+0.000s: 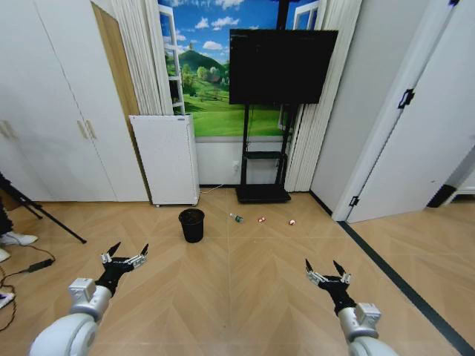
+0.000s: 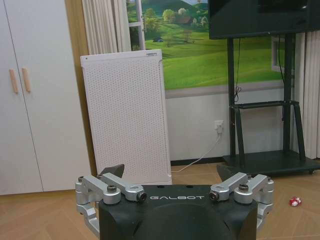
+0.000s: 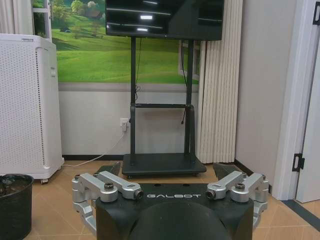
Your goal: Pick up the trash bin and place the garbage on the floor into it.
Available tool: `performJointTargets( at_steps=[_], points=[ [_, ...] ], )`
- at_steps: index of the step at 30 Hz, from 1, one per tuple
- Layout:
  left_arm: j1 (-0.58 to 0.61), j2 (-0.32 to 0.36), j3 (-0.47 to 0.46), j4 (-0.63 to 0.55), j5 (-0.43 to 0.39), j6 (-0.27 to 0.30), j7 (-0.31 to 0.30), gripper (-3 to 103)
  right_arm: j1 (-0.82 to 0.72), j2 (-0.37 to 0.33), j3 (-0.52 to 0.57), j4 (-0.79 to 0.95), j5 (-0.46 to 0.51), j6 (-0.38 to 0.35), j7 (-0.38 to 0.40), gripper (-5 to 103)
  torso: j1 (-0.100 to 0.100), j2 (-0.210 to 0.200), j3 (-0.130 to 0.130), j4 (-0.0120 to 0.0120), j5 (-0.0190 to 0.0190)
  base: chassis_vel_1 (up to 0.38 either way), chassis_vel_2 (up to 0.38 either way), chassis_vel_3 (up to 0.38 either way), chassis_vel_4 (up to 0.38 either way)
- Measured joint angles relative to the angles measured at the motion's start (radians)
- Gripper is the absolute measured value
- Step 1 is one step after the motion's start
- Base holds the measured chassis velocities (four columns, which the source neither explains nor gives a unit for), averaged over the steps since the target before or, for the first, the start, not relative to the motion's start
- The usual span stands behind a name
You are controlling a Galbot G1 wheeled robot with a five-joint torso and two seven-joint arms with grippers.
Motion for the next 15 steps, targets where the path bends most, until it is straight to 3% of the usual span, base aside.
performJointTargets(
  at_steps=[15],
  points=[
    [0.000,0.002,-0.003,0.018,-0.004,-0.005,0.011,100,-0.003,0.008,-0.009,-0.001,-0.011,-0.007,0.001,100,0.000,0.000,0.000,0.0001,0.0003,-0.284,0.275,0.274,-0.275]
  ],
)
